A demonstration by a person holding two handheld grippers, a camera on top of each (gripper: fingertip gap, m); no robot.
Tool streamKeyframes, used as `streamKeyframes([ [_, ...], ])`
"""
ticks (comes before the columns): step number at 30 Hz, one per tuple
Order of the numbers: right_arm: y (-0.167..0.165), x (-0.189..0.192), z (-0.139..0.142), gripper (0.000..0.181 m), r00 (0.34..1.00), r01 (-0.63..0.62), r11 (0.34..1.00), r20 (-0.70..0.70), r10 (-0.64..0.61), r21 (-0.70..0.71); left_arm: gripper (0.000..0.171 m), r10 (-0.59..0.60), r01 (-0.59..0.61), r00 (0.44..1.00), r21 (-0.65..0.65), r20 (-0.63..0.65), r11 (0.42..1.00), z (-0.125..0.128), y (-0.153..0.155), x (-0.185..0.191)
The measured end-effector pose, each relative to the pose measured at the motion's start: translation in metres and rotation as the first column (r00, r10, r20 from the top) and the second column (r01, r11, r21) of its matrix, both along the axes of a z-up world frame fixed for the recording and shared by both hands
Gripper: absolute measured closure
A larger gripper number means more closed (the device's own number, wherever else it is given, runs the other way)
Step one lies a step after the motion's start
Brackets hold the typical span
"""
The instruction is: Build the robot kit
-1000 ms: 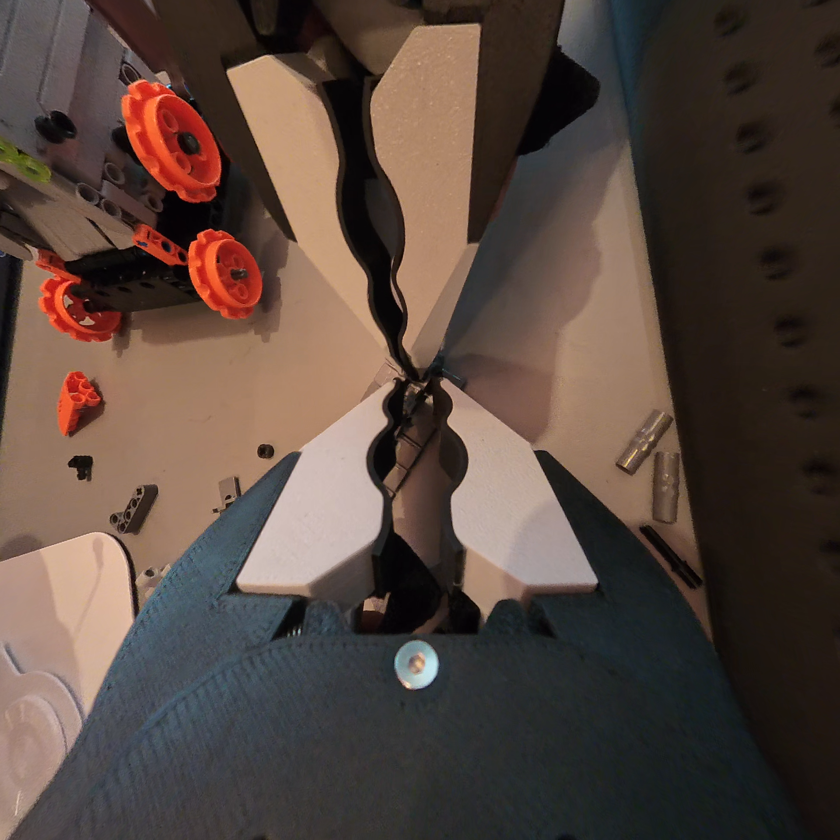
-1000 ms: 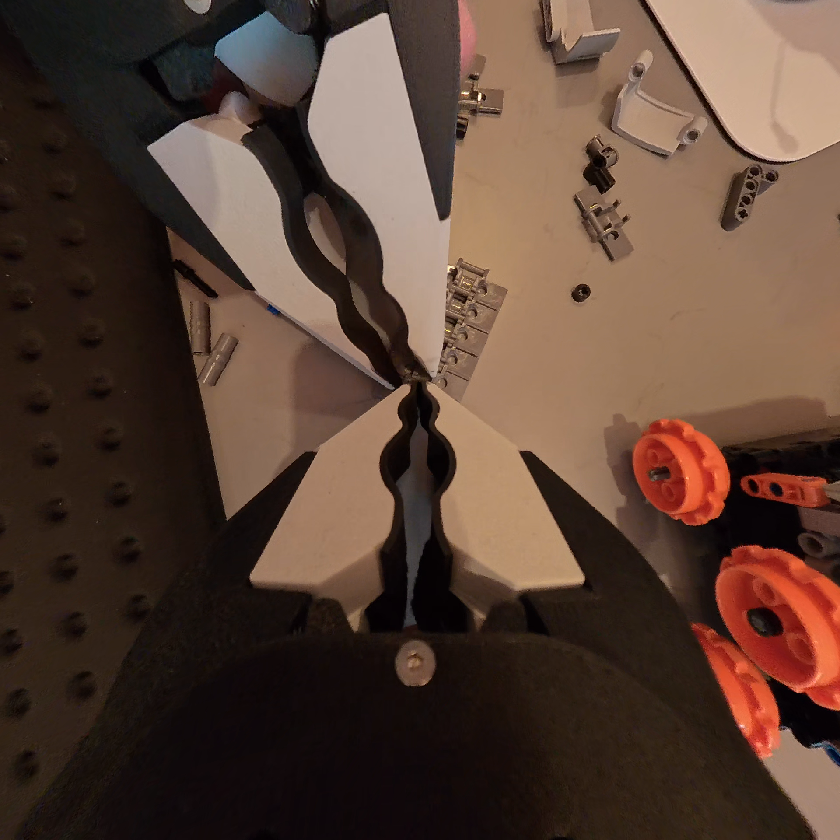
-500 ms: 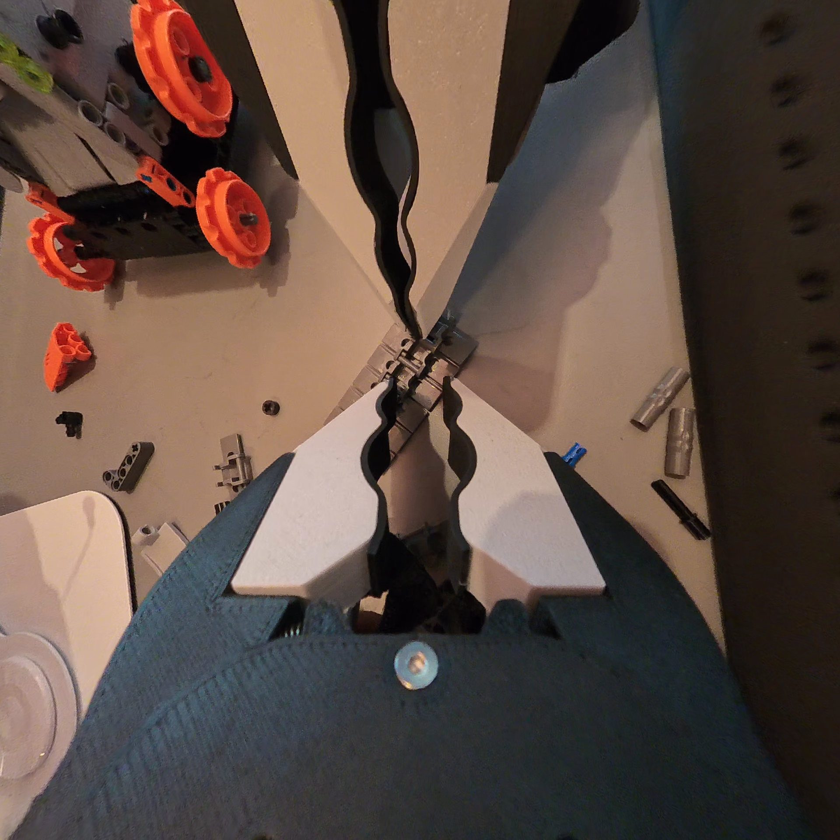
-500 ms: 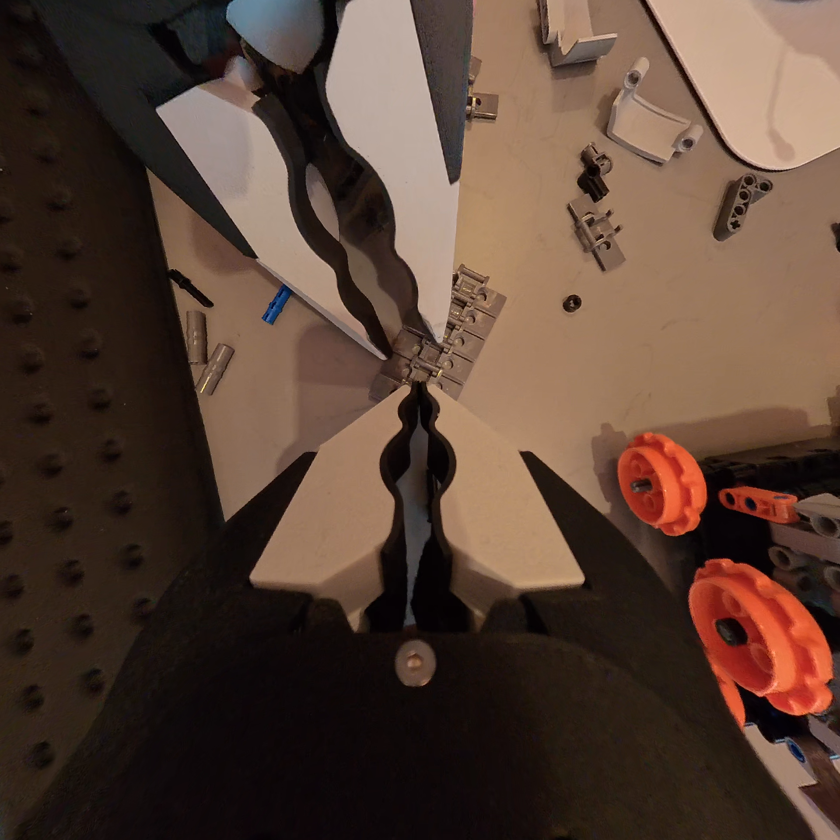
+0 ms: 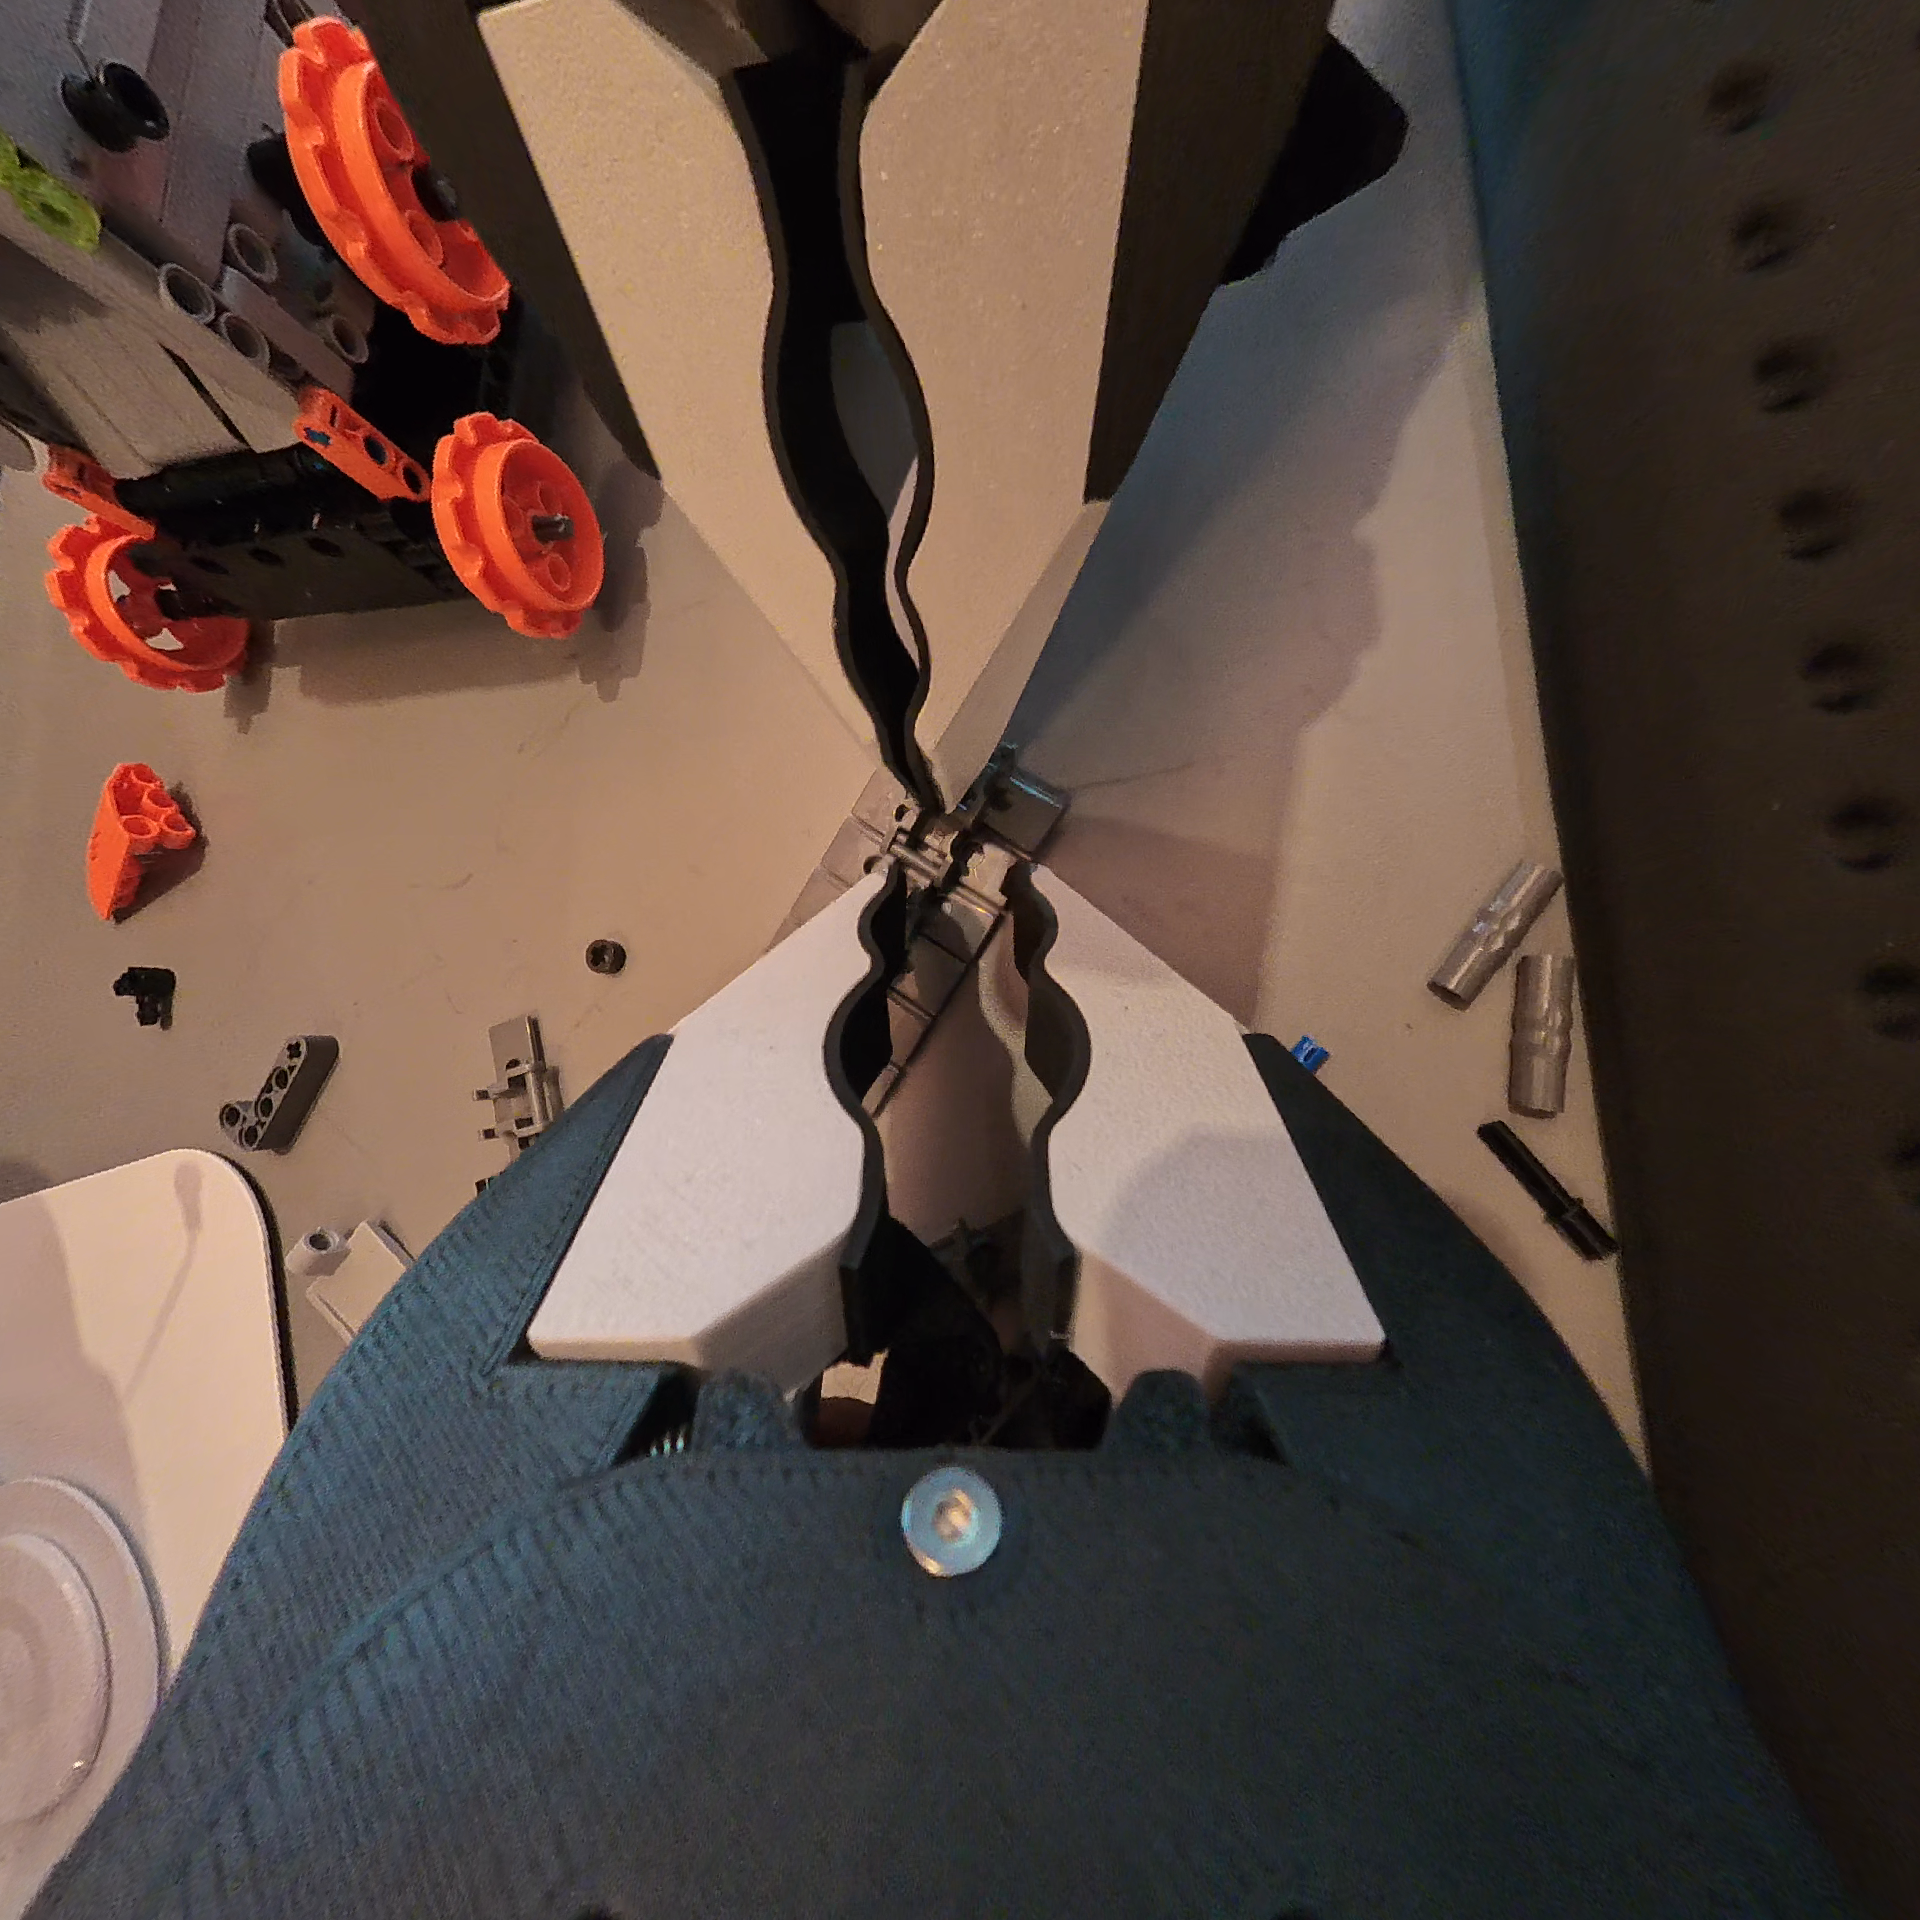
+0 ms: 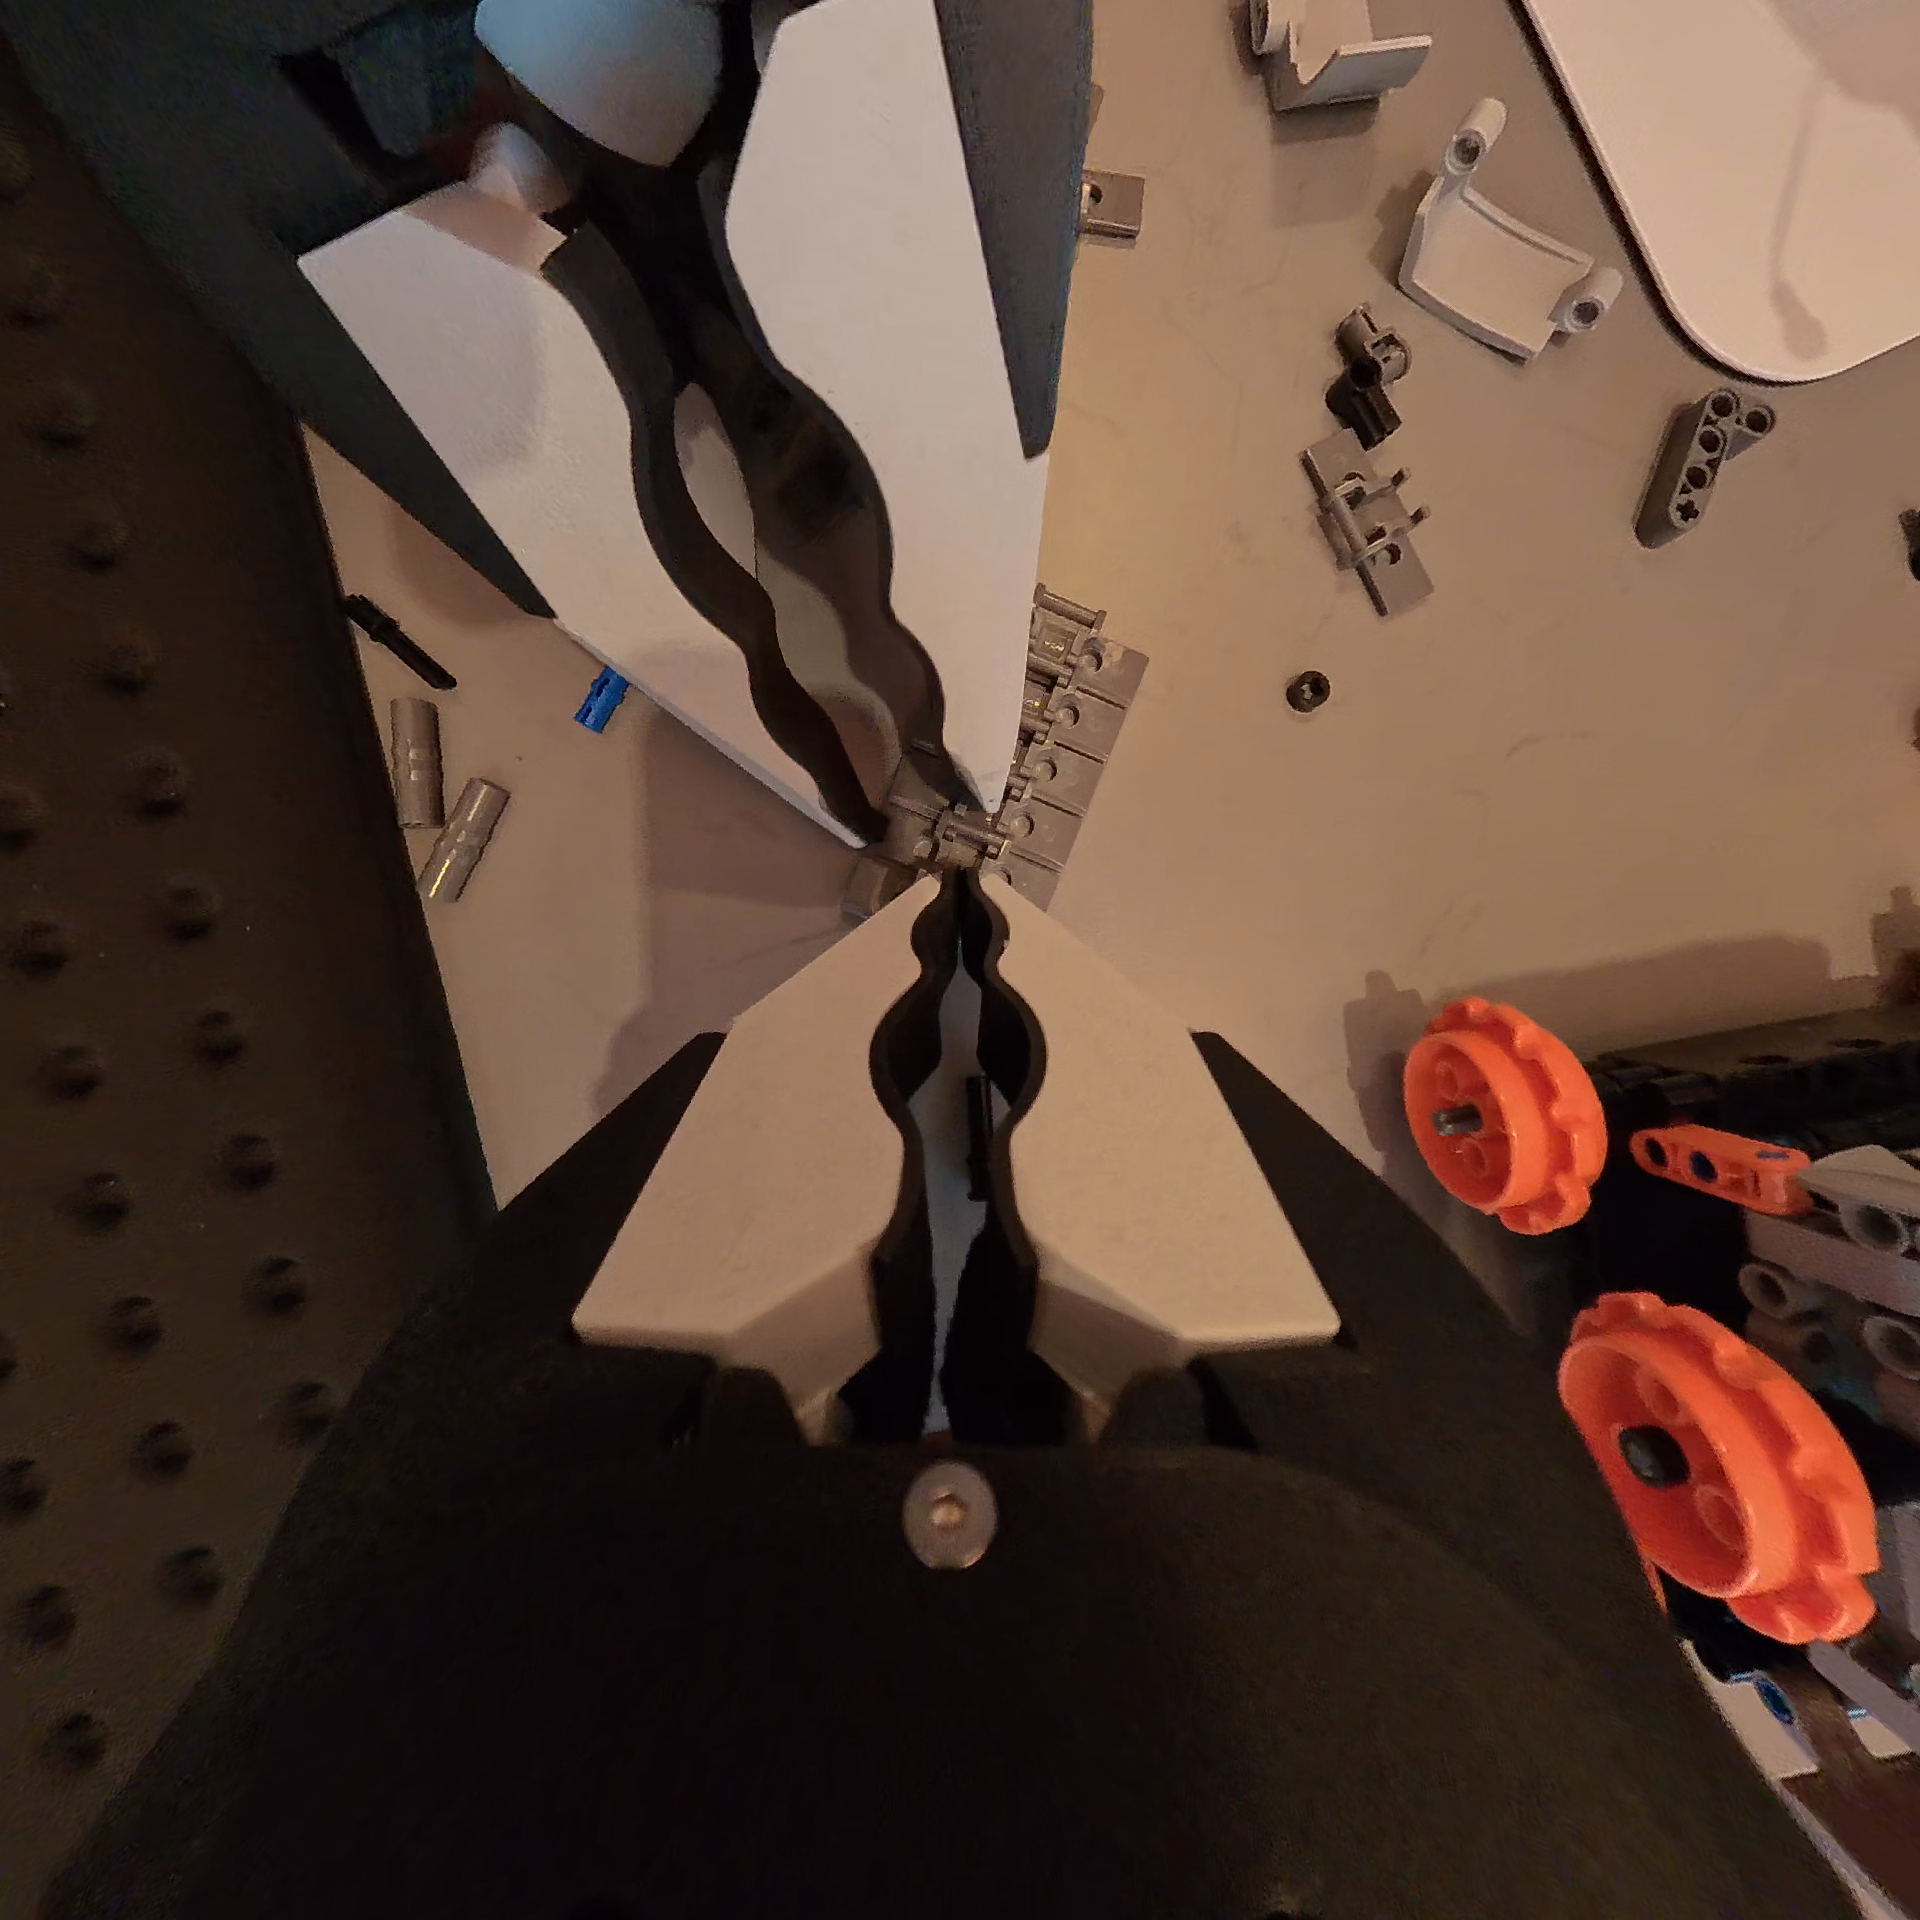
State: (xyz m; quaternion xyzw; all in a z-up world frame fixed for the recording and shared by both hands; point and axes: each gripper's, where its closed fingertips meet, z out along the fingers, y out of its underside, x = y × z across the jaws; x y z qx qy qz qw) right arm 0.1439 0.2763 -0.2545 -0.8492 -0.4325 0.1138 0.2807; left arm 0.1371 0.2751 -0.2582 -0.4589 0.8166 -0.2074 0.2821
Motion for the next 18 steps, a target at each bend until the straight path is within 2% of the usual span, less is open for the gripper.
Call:
streamKeyframes([
  [5,0.0,0.0005,-0.0005,0.181,1.0,-0.004,1.0,0.015,0.004,-0.018,0.15,-0.002,0.003,1.0,-0.016,0.03,1.0,0.0012,-0.0034,0.0039],
  [7,-0.0006,0.0008,-0.0016,0.181,0.999,-0.016,0.999,0.036,0.017,-0.03,0.155,-0.001,0.005,0.998,-0.06,0.066,0.998,0.0059,-0.0099,0.0085],
  [9,-0.0009,0.001,-0.0018,0.181,0.998,-0.028,0.999,0.06,0.031,-0.036,0.156,-0.004,0.006,0.999,-0.035,0.049,0.999,0.0038,-0.0095,0.0084],
  [18,-0.0006,0.0002,-0.0023,0.181,0.984,-0.074,0.993,0.153,0.087,-0.091,0.161,0.031,-0.028,0.998,-0.066,0.052,0.997,0.0011,-0.0076,0.0087],
])
